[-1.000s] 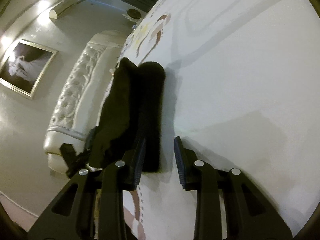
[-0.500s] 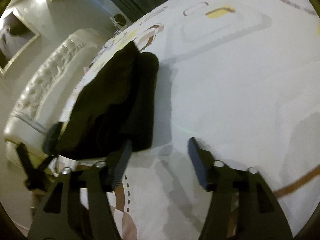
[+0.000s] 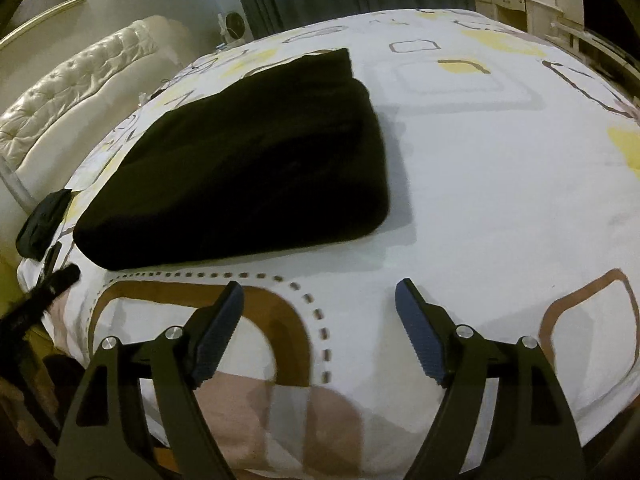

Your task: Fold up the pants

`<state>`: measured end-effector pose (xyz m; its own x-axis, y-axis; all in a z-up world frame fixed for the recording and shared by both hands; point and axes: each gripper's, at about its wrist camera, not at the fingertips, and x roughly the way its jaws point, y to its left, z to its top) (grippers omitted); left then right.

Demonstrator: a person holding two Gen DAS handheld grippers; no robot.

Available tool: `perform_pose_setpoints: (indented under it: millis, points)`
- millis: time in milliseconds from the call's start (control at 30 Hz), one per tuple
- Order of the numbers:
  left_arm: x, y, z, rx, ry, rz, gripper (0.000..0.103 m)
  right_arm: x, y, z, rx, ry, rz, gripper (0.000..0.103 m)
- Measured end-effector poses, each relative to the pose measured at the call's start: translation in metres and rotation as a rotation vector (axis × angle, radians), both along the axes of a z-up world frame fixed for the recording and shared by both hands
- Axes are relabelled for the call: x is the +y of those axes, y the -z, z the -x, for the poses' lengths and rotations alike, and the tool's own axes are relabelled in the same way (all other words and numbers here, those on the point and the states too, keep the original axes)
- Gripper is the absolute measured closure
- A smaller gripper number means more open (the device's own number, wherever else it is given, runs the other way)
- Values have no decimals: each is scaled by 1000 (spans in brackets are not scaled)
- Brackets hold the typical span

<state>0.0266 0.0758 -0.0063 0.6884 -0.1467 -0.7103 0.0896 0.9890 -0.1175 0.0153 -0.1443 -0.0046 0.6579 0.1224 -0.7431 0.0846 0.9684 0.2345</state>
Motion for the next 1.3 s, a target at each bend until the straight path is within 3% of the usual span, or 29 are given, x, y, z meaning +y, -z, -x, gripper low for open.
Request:
perform_pose_setpoints:
  millis: [467,633,833,1300]
  points:
    - [-33,24,-4,80,24,-44,18,8,3,0,-5,-5,47,24]
    - [-40,23,-1,38,7,-97,18,10,4,0,-7,-9,54,23]
    - [-42,16,0,14,40,-35,18,9,3,0,-7,-10,48,23]
    - [-60,3,0,-38,99,-101,17,9,4,-1,-6,-22,37,21]
